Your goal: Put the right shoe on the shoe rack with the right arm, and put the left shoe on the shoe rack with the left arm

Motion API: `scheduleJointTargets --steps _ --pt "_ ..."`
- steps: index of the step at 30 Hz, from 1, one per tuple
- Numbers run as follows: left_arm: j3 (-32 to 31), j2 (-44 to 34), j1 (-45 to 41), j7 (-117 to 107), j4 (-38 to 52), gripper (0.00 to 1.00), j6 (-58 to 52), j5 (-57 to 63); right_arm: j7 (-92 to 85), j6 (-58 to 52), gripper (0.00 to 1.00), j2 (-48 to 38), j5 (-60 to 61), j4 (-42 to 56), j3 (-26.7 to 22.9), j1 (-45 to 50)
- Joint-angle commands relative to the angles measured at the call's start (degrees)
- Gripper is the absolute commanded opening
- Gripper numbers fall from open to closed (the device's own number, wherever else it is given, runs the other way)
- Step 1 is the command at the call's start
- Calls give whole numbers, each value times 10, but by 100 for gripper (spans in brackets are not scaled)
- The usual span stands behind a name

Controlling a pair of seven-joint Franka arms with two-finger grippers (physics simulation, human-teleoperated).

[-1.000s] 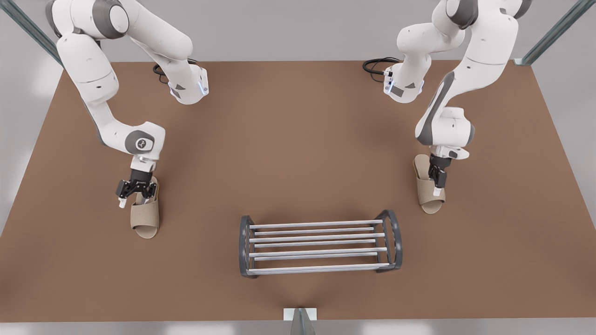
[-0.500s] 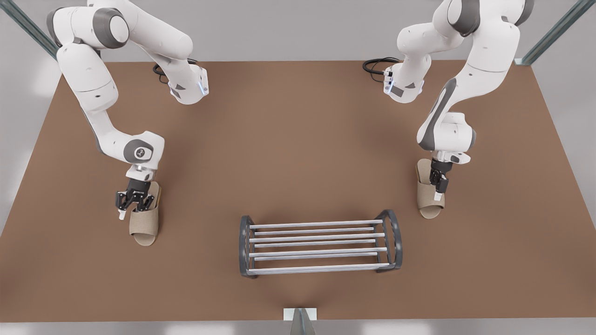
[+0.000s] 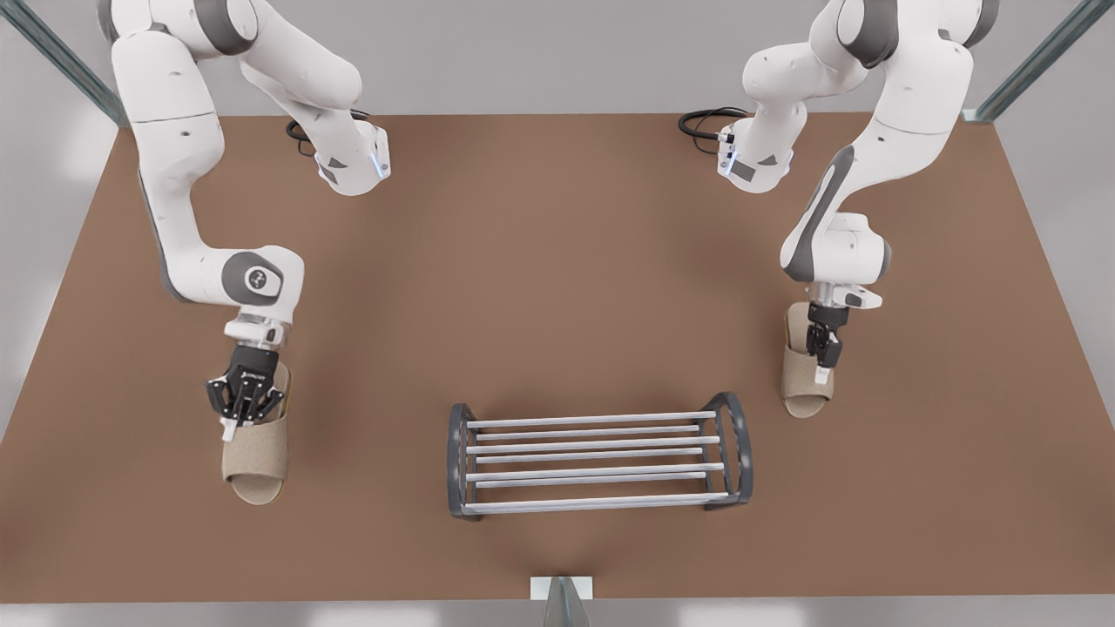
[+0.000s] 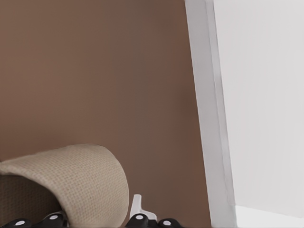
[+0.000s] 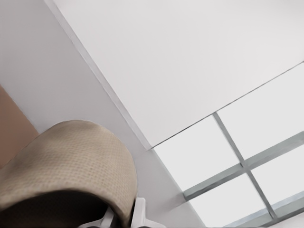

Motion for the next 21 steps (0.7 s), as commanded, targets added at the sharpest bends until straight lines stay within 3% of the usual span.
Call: scheduleJointTargets --steps 1,6,11,12,14,15,16,18,19,21 --pt "0 -1 1 -6 1 42 -28 -156 14 158 21 -34 -284 24 5 35" --pt "3 -15 9 -8 31 36 3 -164 11 292 21 -141 -188 50 5 117" --pt "3 -45 11 -60 142 27 211 -162 0 361 21 -151 -86 89 -3 237" --pt "1 -45 11 -69 164 26 255 -161 0 378 21 -137 -64 110 -54 299" --pt "-8 -44 11 -101 166 21 279 -162 1 434 21 -59 -33 207 -236 484" --pt "-22 -44 11 -114 177 21 293 -163 1 443 21 -38 -11 227 -274 518" --pt "-48 -43 11 -123 228 21 349 -163 1 451 21 -18 1 246 -316 564" --pt "-87 -25 10 -123 335 21 407 -162 2 520 21 63 55 342 -476 697" --pt "-102 6 10 -114 416 21 471 -157 3 541 21 81 58 364 -485 704" --pt "-117 8 10 -123 435 21 485 -164 8 602 21 167 147 446 -657 832"
